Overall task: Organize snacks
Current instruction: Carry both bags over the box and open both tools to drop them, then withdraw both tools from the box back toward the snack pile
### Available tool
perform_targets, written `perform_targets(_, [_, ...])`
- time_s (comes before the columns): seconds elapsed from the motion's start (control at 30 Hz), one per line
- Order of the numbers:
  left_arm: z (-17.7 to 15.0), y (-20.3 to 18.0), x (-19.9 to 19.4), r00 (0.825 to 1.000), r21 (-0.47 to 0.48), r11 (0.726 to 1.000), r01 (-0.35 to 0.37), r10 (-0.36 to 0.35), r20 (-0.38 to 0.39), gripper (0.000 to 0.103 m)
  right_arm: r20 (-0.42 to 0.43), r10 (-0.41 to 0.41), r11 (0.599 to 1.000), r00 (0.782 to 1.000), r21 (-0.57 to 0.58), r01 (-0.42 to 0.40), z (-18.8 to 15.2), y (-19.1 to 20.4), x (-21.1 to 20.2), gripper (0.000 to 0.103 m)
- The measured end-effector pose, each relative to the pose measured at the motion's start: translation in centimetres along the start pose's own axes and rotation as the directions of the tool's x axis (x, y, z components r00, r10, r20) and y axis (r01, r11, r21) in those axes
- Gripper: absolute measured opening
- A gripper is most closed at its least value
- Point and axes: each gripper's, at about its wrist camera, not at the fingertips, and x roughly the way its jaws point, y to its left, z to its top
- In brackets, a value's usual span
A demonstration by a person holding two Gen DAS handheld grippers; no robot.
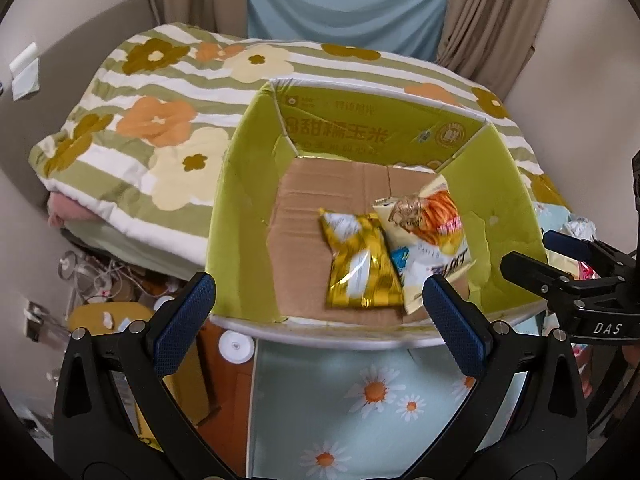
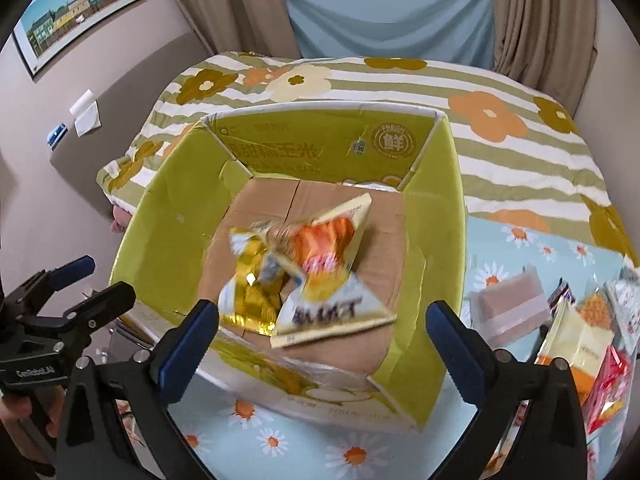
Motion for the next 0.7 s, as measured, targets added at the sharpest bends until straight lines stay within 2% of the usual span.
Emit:
perform_targets(0.17, [-0.4,0.0,-0.6,1.0,-0.001,1.0,0.011,-0.011,0.007,0.103,0.003,-0.008,1.0,1.0,-0.008,0.008,-0.5,0.8,-0.6,0.103])
perform_targets(0.33, [-1.0,-0.7,-1.9,0.999,0.036,0.999,0.027,-0.028,0.032,0.103,0.038,0.0,0.999,0.999,0.046,-0.001,-1.2,0.7,-2.0,0.103])
perform_targets(0.7, [-0.9,-4.3,-4.2,0.993,0.153,0.986,0.069,-0.084,0.089,0.103,0.134,-0.086,0.992,0.987,0.108,0.072,-3.8,-1.4,-6.8,0.103])
